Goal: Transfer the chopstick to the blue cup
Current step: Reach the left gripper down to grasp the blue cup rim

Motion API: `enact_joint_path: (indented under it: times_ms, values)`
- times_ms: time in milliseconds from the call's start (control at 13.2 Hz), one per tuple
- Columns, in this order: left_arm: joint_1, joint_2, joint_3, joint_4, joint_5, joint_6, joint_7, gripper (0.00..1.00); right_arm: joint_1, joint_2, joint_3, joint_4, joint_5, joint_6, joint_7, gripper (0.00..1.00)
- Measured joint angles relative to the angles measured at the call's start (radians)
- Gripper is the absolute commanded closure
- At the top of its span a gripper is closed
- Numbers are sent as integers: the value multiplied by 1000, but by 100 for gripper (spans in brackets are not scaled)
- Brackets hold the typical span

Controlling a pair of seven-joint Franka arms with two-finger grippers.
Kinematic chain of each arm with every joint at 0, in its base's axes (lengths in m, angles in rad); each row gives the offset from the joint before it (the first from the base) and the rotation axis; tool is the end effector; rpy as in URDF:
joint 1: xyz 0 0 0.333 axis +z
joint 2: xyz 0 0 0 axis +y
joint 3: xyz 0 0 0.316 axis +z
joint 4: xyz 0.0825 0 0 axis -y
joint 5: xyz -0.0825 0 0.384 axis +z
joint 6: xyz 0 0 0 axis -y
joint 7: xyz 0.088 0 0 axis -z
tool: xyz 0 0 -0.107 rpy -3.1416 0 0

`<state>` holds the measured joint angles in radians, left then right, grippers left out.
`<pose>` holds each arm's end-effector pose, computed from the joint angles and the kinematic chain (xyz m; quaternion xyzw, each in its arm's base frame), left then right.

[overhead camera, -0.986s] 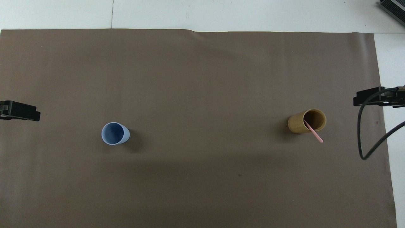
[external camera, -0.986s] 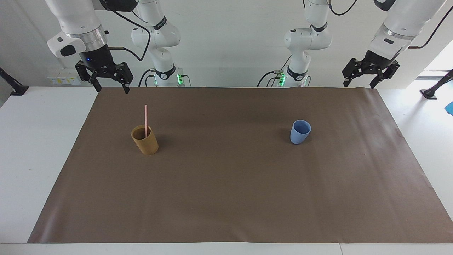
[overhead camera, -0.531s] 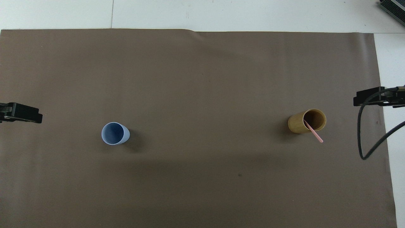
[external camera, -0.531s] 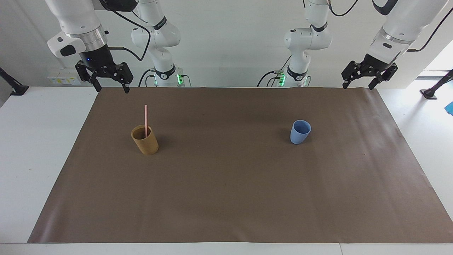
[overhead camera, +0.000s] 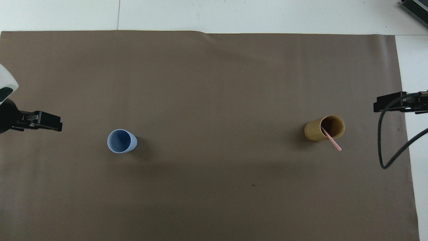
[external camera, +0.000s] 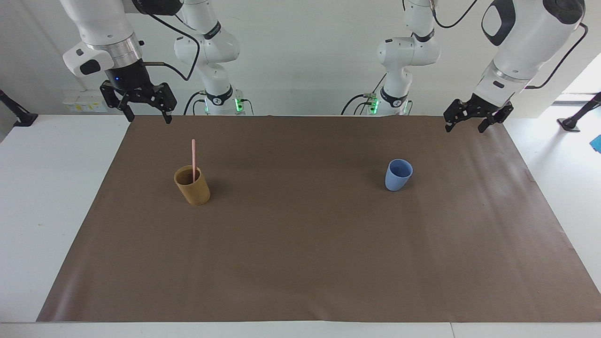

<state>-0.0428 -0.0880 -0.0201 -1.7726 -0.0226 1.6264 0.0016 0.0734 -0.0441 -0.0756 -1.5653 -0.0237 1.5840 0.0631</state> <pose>0.5257 -0.0358 0.5815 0.9990 -0.0312 -0.0294 0.0095 0.5425 -0.0047 0.6525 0.9989 -0.0329 0.0316 0.0092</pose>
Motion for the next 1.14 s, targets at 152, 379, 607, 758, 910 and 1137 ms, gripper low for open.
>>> enact_joint_path:
  times_ms: [152,379,607,758,910,1137]
  values:
    - [-21,-2,-4,-70,0,70,-41,0,0,0,0,0,0,0,0,0]
    - [-52,-8,-8,-185,0,166,-73,0,0,0,0,0,0,0,0,0]
    - [-79,-12,-10,-292,0,278,-107,0,0,0,0,0,0,0,0,0]
    - [-96,-13,-11,-358,0,350,-123,0,0,0,0,0,0,0,0,0]
    - [-111,-13,-11,-414,0,416,-129,0,0,0,0,0,0,0,0,0]
    - [-138,-5,-13,-509,0,537,-138,0,0,0,0,0,0,0,0,0]
